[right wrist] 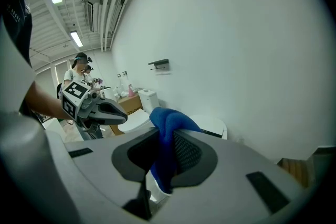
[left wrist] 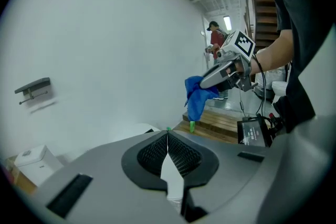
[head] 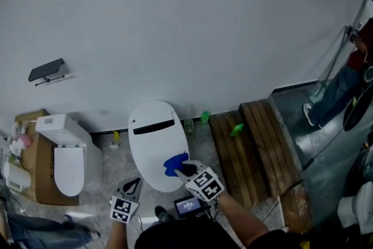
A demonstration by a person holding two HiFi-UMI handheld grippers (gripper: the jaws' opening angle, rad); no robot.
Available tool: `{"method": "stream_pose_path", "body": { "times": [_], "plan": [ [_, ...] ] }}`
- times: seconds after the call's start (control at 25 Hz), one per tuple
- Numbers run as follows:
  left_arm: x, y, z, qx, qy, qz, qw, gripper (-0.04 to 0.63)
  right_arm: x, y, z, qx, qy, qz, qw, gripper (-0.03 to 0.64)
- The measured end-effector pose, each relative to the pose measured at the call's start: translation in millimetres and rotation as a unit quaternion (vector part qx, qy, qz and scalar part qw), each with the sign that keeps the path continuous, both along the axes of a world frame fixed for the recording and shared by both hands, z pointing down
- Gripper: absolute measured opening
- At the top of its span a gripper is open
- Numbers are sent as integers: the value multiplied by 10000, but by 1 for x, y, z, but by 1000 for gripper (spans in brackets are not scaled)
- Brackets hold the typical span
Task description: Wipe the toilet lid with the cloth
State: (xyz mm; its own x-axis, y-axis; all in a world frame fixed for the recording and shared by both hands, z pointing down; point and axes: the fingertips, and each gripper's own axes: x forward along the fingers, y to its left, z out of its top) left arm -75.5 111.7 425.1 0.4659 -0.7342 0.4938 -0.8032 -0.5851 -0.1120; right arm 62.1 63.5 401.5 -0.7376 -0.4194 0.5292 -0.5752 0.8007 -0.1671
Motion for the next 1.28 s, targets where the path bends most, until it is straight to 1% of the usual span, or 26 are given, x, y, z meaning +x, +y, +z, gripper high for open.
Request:
{"method": "stream_pose_path", "body": {
  "times": [0.16,0.48,0.72,0.96,1.12,1.28],
  "plan": [
    [-3,-1,0,-6,75,-42,10000,11,-2,-5,6,81,25,-17,10000,67],
    [-12,-8,3,-45,32,-189,9998,11,-16,-7,12,-125,93,-242,9996,67],
    [-14,-14,15,-242,45,-260,9994,11,-26,-16,34,-298,294,-522,9978,67],
    [-24,-24,42,-496,128,-402,9979,12,-49,-45,78,-506,570,-694,9947,67],
    [-37,-30,65,-683,218,-459,9964,11,-77,-69,117,-676,737,-725,9923,67],
    [-53,-40,93,-869,289,-497,9946,11,-108,-96,165,-830,854,-651,9907,67]
  ]
}}
